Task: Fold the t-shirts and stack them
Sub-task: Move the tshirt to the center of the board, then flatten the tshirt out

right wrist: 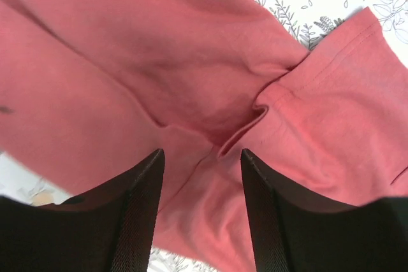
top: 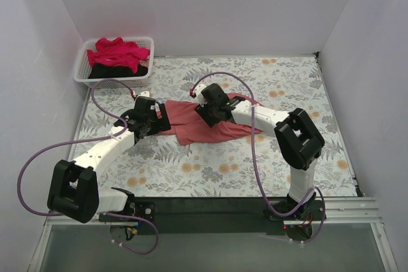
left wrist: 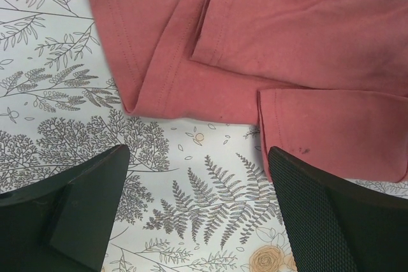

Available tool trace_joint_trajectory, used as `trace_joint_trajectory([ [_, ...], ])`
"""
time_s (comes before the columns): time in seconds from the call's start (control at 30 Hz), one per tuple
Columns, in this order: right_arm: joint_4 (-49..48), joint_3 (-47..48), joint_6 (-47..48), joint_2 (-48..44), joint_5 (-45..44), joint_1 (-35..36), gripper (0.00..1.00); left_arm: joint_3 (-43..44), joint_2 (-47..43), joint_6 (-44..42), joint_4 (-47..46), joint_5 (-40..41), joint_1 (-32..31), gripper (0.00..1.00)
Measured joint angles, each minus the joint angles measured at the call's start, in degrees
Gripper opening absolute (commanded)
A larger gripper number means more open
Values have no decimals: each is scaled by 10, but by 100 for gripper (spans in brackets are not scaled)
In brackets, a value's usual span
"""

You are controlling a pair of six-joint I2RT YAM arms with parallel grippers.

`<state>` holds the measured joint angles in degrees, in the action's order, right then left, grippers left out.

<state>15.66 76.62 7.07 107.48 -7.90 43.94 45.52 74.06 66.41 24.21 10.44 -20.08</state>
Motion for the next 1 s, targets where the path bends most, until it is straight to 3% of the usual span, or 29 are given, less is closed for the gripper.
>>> trace_joint_trajectory([
  [0.23,0,21,33,51,-111,13,41,-2,-19,-6,2,12,0,89],
  [0.47,-7,35,67,59,-186,15,4,-2,-22,-6,2,13,0,89],
  [0.73,-7,68,116,64,-201,-12,1,-6,-22,-6,2,13,0,89],
  [0.97,-14,200,120,111,-217,-148,2,-9,-22,-6,2,12,0,87],
  [1.0,-17,229,110,125,-222,-177,7,-9,-22,-6,2,12,0,87],
])
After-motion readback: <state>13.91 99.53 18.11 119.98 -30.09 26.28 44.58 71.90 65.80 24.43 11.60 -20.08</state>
